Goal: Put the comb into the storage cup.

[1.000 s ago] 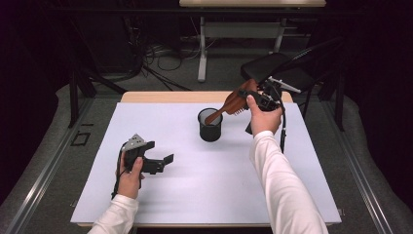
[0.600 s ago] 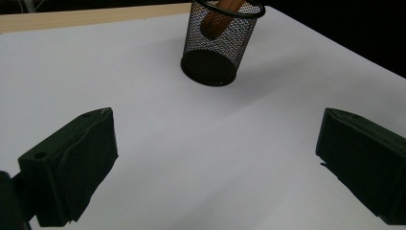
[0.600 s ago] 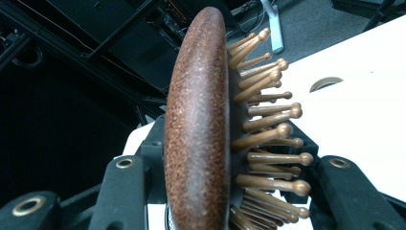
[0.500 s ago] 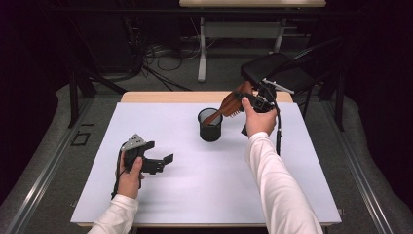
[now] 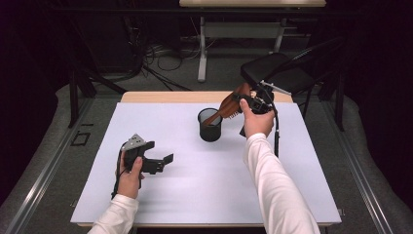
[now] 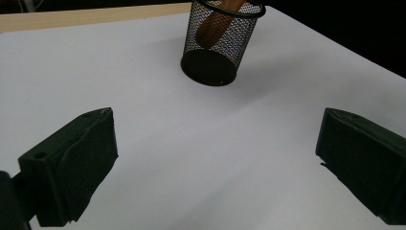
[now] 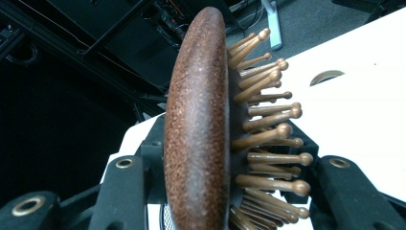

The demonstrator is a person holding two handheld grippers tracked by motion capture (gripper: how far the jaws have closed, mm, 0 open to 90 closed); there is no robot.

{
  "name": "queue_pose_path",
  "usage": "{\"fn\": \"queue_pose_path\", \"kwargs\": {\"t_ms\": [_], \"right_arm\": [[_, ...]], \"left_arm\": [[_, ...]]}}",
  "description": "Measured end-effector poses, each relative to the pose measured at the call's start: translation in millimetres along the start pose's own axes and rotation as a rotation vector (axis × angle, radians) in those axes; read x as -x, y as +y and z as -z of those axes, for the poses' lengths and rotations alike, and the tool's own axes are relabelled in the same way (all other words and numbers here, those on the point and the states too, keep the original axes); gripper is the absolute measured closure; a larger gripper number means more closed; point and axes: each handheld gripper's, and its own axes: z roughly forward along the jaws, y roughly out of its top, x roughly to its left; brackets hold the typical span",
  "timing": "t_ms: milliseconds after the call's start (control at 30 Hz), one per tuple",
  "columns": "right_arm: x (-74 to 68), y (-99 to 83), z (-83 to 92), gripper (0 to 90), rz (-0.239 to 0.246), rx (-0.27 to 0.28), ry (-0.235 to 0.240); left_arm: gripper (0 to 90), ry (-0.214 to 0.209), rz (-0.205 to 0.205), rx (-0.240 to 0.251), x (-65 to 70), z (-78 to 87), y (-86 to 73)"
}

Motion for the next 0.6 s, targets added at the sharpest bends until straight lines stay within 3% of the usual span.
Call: {"fn": "queue_pose_path", "kwargs": {"t_ms": [600], "right_arm": [[-0.1, -5.1, -7.1, 49.0, 0.001, -0.011, -0.007]], "left_arm": [[0.9, 0.0, 0.001, 0.0, -0.5, 0.2, -0.1]]}}
